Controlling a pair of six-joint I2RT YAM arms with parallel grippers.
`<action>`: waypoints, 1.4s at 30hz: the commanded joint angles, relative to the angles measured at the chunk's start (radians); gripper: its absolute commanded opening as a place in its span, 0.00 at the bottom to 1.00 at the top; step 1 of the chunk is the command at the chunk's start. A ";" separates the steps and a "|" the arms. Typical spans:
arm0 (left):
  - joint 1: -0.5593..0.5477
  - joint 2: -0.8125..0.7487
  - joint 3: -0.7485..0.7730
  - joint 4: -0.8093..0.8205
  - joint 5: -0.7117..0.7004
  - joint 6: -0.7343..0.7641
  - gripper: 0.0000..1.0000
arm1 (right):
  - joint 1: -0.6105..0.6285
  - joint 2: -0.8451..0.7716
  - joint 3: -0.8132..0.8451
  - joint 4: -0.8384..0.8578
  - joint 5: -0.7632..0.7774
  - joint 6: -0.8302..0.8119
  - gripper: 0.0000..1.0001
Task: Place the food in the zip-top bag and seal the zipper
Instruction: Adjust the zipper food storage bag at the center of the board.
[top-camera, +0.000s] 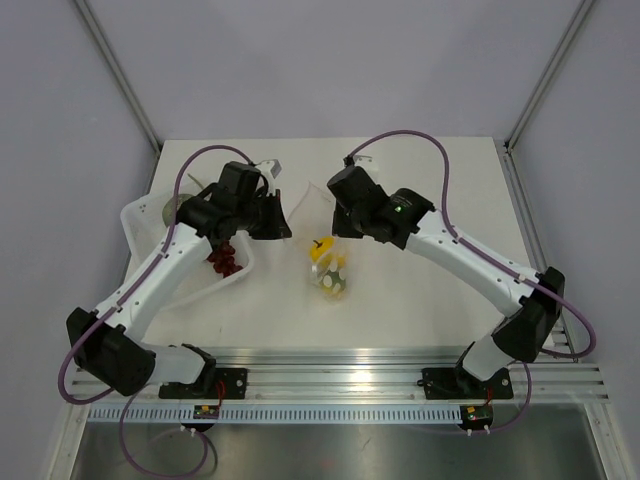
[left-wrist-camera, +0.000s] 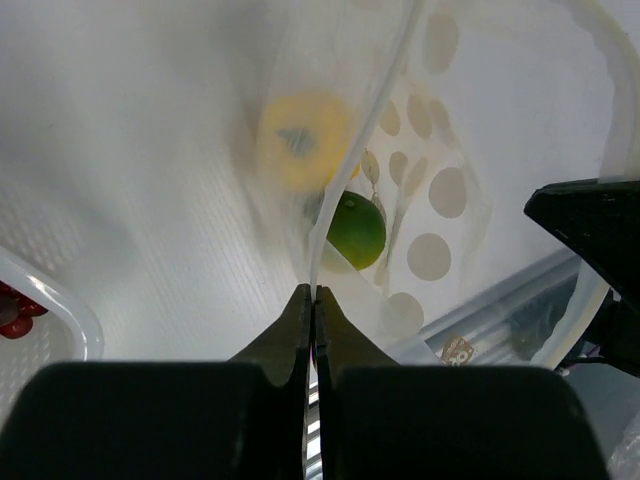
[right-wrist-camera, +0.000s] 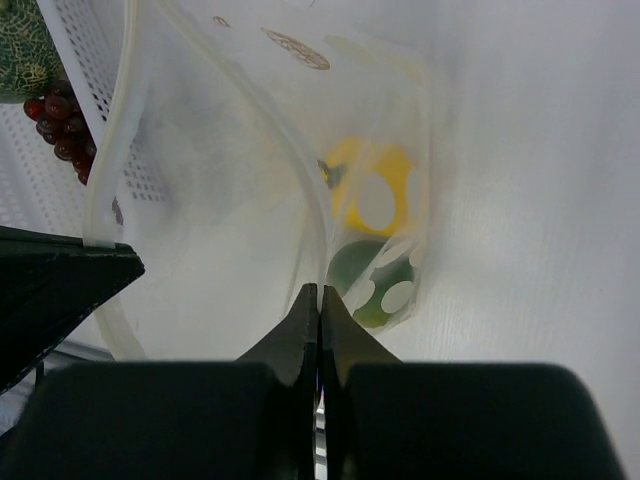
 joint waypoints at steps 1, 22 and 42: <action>-0.005 0.005 0.076 0.012 0.097 0.031 0.00 | 0.004 -0.111 0.084 -0.045 0.130 -0.014 0.00; 0.003 0.030 0.076 -0.074 0.033 0.092 0.71 | 0.008 0.017 -0.006 0.017 0.051 0.004 0.00; 0.291 0.117 0.227 -0.073 -0.668 0.288 0.68 | 0.011 -0.036 0.014 0.059 -0.004 -0.069 0.00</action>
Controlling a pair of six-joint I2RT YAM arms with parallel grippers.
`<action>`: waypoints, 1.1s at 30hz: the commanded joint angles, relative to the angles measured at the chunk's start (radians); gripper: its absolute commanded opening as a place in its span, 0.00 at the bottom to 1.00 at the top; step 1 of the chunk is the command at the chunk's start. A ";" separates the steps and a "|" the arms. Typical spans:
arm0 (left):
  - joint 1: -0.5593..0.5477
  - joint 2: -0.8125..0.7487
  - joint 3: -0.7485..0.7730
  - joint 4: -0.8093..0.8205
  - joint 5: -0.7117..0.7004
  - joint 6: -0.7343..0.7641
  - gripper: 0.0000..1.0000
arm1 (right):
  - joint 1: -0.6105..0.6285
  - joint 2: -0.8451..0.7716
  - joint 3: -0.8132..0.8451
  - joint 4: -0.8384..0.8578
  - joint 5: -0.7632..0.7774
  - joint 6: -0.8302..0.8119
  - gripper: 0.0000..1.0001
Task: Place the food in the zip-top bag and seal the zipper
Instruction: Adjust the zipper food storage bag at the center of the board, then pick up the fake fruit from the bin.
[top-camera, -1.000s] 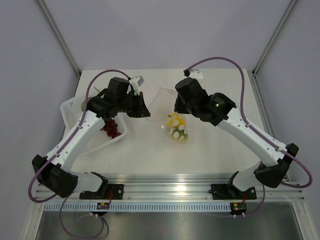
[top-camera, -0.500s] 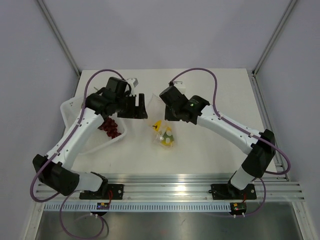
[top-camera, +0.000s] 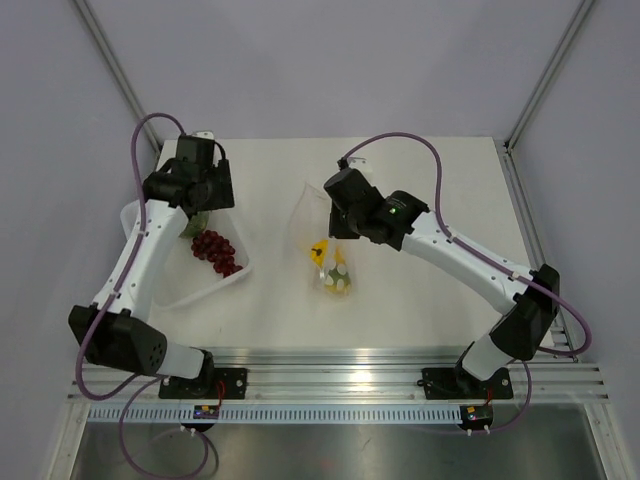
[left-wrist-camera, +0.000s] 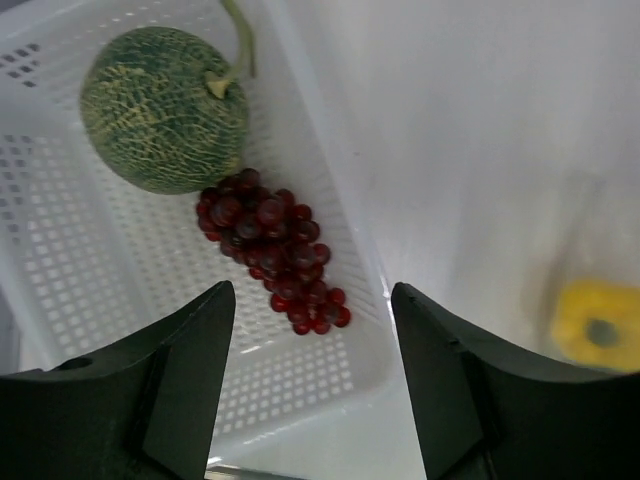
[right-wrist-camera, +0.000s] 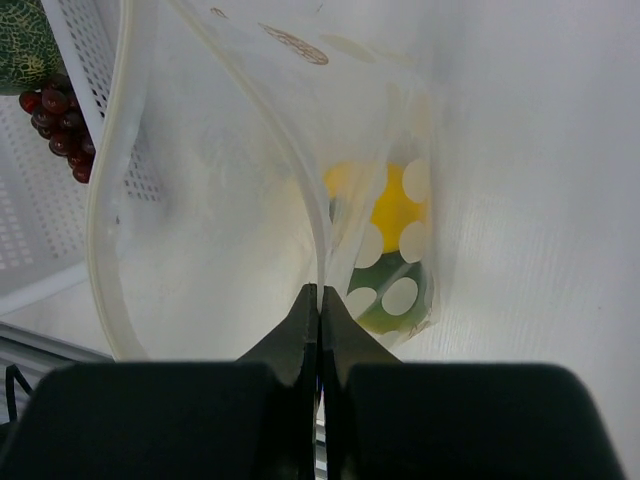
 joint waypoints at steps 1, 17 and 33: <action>0.000 0.063 -0.020 0.131 -0.246 0.194 0.68 | 0.010 -0.037 0.039 0.024 -0.017 -0.036 0.00; -0.006 0.260 -0.123 0.482 -0.229 0.687 0.62 | 0.008 0.049 0.128 0.014 -0.055 -0.131 0.00; 0.019 0.383 -0.148 0.618 -0.255 0.747 0.58 | 0.004 0.048 0.114 0.008 -0.032 -0.146 0.00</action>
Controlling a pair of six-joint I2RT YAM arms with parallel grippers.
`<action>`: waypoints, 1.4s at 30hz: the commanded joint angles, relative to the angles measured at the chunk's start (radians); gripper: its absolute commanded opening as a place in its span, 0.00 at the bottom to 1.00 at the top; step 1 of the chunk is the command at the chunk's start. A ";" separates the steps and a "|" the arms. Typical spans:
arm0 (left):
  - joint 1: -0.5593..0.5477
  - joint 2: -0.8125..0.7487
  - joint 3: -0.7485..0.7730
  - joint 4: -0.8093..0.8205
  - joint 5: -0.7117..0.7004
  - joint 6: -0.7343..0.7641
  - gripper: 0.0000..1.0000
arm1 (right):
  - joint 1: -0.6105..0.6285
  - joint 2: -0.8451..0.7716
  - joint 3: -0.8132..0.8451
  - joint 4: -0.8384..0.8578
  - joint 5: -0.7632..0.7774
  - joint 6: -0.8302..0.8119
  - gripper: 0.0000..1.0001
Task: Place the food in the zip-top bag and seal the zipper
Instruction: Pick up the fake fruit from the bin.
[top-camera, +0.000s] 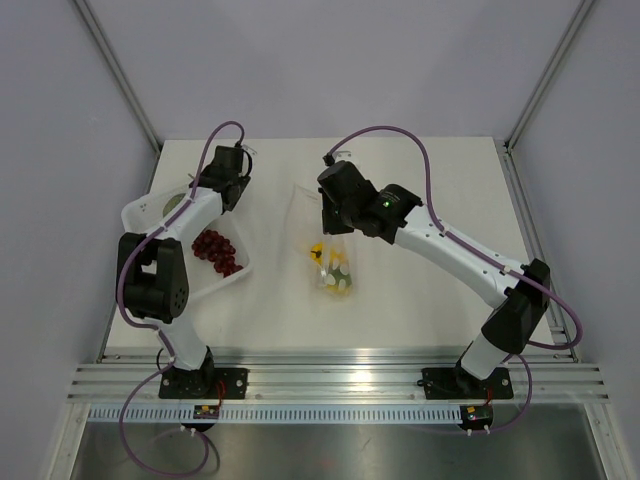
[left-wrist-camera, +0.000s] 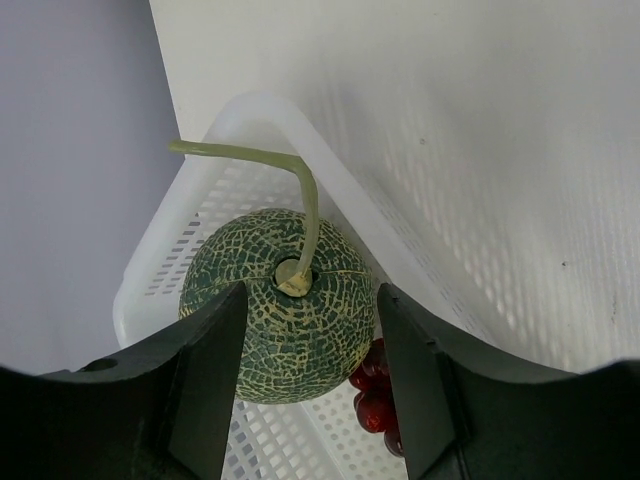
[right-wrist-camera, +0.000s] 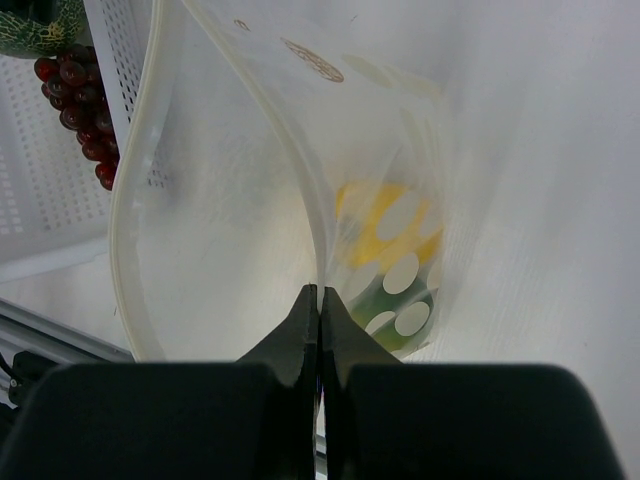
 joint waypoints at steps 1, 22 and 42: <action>0.018 0.008 0.011 0.054 -0.005 0.029 0.57 | 0.004 -0.003 0.029 0.011 0.022 -0.014 0.00; 0.053 0.088 -0.032 0.111 -0.050 0.046 0.44 | 0.004 0.021 0.035 0.019 0.002 -0.022 0.00; 0.065 0.171 -0.028 0.249 -0.174 0.100 0.19 | 0.002 0.056 0.052 0.029 -0.026 -0.033 0.00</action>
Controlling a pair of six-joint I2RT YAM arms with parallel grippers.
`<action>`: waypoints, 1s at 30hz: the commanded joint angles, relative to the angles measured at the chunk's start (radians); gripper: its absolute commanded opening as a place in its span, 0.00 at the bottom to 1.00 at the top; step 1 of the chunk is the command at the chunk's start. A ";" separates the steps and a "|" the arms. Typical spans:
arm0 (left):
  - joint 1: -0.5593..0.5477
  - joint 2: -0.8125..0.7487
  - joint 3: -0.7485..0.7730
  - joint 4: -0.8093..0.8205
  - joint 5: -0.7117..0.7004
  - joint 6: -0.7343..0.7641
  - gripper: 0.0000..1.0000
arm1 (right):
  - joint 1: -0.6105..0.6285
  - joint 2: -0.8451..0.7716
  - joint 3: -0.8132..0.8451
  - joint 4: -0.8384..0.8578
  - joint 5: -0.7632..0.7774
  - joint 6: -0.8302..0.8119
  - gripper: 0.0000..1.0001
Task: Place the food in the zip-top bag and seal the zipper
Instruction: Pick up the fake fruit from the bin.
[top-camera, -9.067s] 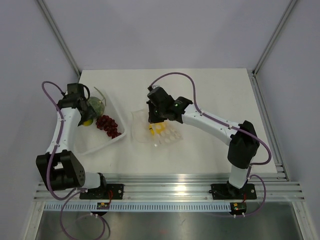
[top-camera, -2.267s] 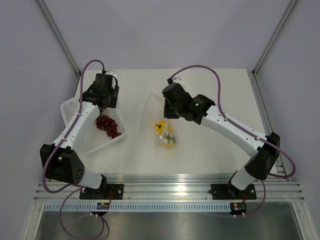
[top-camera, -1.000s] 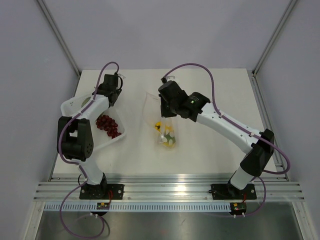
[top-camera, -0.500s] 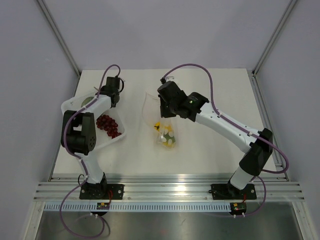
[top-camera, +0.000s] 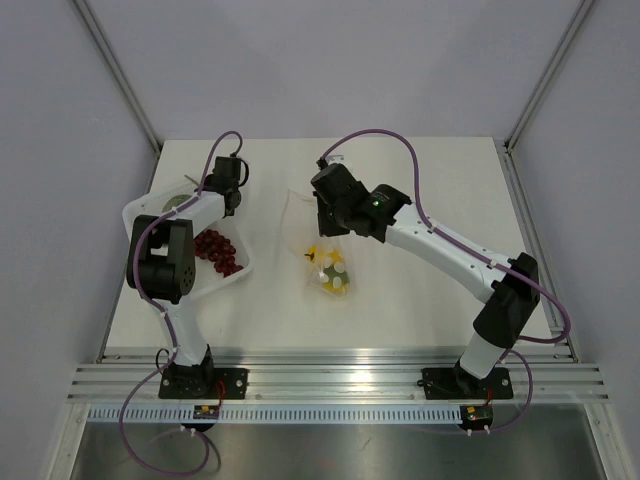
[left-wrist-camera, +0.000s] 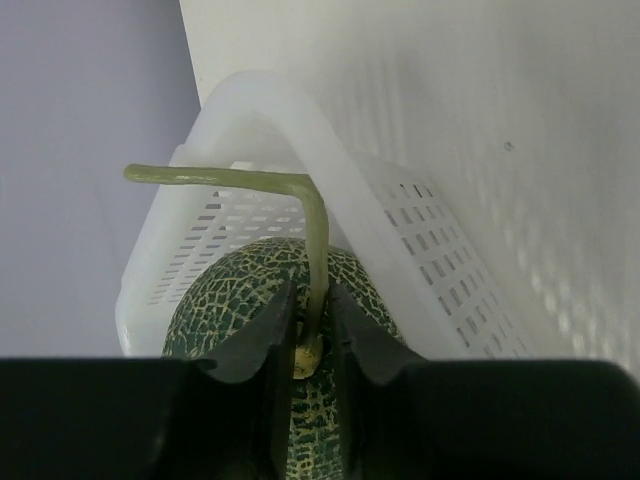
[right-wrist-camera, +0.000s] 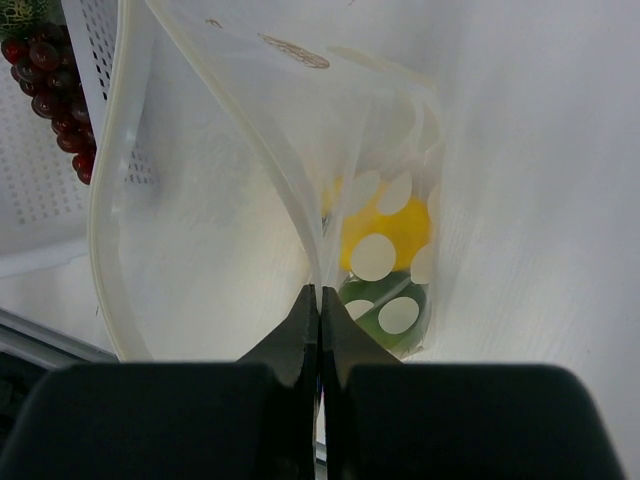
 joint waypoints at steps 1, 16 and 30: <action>0.005 0.005 0.017 0.050 -0.060 -0.009 0.17 | 0.004 0.006 0.047 0.022 -0.014 -0.019 0.00; -0.029 -0.395 -0.011 0.107 -0.354 -0.058 0.00 | 0.004 0.018 0.029 0.008 -0.015 0.028 0.00; -0.273 -0.702 0.270 -0.544 0.326 -0.734 0.00 | 0.002 0.023 0.057 0.011 -0.035 0.102 0.00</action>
